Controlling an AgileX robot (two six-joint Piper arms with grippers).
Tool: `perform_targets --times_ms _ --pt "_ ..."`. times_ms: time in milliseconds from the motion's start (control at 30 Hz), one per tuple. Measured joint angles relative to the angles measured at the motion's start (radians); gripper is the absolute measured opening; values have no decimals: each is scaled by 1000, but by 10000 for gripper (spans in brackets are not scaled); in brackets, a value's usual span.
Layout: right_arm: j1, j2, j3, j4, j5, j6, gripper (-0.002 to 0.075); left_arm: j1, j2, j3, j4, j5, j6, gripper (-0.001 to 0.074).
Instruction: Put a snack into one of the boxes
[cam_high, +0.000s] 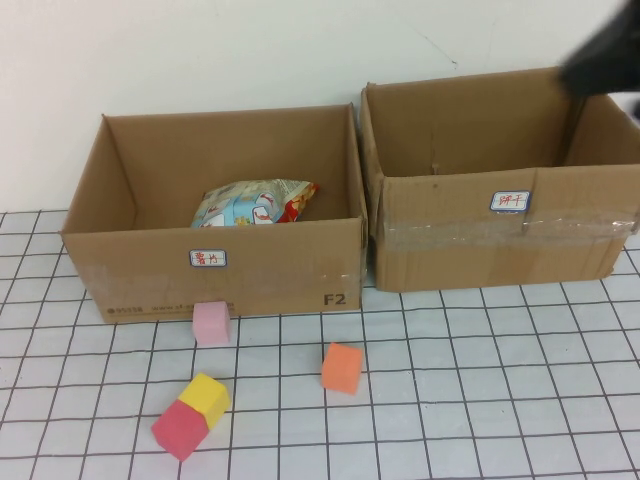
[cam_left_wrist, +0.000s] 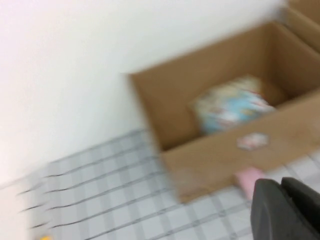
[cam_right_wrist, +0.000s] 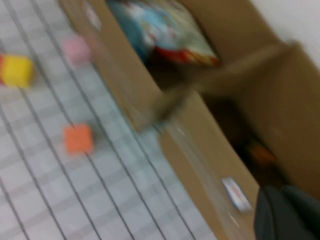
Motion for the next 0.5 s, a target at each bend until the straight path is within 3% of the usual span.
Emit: perform_targets --times_ms 200,500 --pt "0 -207 245 -172 -125 68 6 0 -224 195 156 -13 -150 -1" --pt "0 -582 863 -160 -424 82 6 0 -480 541 217 -107 -231 -1"
